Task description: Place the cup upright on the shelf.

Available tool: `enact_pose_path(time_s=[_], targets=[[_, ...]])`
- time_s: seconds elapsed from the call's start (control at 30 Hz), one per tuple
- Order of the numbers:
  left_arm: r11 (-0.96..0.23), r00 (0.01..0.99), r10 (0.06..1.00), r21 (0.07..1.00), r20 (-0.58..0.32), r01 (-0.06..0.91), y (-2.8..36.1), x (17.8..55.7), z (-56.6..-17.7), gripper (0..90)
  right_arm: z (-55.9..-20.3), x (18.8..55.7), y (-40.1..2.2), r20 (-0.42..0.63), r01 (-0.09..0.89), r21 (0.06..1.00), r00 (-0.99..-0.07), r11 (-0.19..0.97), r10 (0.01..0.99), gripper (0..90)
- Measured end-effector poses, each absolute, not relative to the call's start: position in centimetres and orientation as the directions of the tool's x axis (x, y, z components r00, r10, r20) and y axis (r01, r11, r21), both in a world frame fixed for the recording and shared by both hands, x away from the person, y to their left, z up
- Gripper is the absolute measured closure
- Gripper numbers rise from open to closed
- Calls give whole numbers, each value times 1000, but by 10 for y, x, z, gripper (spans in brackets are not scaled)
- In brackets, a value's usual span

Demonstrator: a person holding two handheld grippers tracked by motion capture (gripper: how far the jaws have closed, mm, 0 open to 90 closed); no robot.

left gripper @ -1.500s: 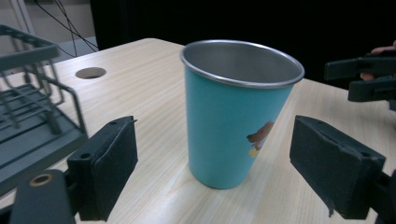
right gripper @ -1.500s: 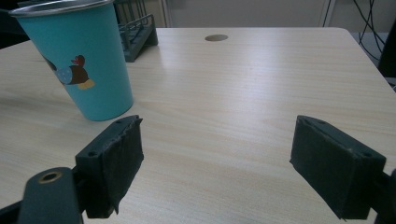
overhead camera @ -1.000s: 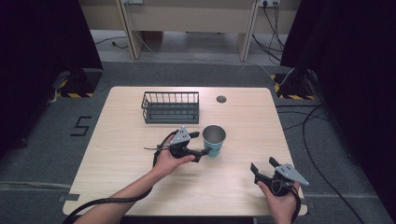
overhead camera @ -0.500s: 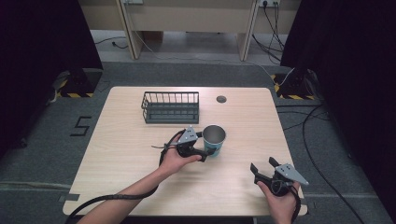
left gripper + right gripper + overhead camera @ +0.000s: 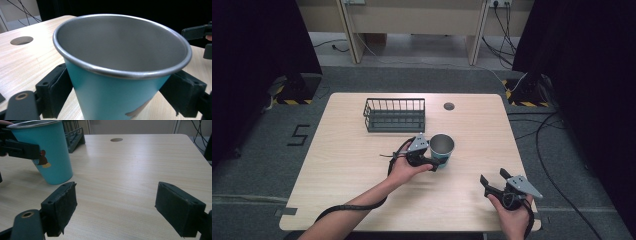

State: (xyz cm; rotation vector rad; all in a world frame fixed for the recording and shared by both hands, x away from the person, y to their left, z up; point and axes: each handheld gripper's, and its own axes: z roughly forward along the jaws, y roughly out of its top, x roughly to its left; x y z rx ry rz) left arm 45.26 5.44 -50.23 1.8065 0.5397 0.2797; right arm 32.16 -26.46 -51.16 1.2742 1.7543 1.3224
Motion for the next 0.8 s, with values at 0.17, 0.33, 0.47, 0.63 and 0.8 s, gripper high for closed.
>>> enact_pose_path(time_s=[0.17, 0.33, 0.47, 0.63, 0.8], targets=[[-222, 866, 493, 951, -79, 214, 55, 452, -503, 155, -512, 322, -264, 90, 342, 939, -366, 44, 926, 183], [-220, 873, 481, 954, -76, 205, 56, 452, -503, 157, -512, 322, -264, 91, 346, 937, -365, 44, 926, 187], [-215, 874, 479, 955, -81, 207, 58, 451, -504, 158, -512, 322, -264, 91, 345, 937, -365, 44, 927, 189], [-200, 872, 481, 956, -94, 214, 60, 450, -503, 158, -512, 322, -264, 86, 343, 938, -366, 49, 926, 191], [-186, 868, 487, 960, -94, 208, 65, 450, -498, 158, -512, 322, -264, 91, 346, 937, -365, 44, 926, 193]])
